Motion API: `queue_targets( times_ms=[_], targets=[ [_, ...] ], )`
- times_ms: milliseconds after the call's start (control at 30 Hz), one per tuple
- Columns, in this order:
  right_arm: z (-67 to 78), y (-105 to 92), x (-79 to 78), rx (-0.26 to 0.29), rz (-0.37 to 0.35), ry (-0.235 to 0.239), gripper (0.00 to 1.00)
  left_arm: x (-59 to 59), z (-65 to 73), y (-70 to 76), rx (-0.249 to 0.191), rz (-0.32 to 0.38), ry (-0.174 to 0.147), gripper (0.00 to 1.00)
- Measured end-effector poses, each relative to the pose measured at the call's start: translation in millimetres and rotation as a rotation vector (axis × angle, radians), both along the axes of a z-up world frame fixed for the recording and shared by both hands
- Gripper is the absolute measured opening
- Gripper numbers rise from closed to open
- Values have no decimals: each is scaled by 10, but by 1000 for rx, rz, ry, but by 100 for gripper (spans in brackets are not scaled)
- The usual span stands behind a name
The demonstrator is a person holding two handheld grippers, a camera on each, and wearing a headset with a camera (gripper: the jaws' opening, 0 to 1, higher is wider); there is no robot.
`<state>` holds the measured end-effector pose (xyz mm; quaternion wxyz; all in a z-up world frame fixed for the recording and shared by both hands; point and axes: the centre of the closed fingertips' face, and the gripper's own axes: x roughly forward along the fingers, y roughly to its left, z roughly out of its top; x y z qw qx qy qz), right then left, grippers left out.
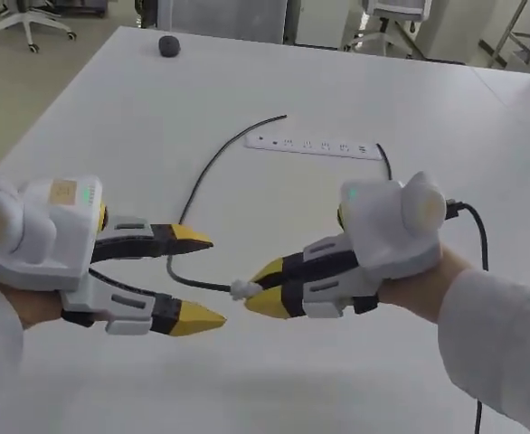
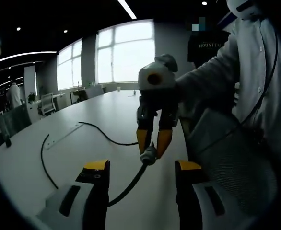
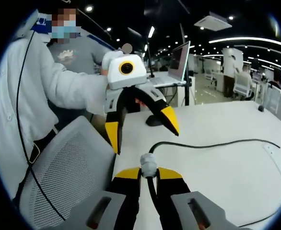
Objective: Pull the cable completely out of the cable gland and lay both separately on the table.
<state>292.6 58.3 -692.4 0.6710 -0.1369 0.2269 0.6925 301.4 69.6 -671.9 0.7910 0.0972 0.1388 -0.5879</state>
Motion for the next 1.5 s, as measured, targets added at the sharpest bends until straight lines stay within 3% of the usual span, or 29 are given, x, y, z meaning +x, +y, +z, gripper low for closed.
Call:
queue_targets(
  times_ms=[300, 533, 1067, 1500],
  targets=[
    [7, -14, -2, -19, 14, 24, 7, -50, -50, -114, 36, -99, -23, 32],
    [21, -8, -21, -34, 30, 9, 7, -92, -75, -201, 54, -146, -39, 29],
    [45, -19, -66, -51, 73, -58, 7, -126, -71, -249, 38, -168, -21, 20],
    [43, -32, -67, -53, 86, -66, 7, -117, -70, -283, 41, -169, -20, 17]
  ],
)
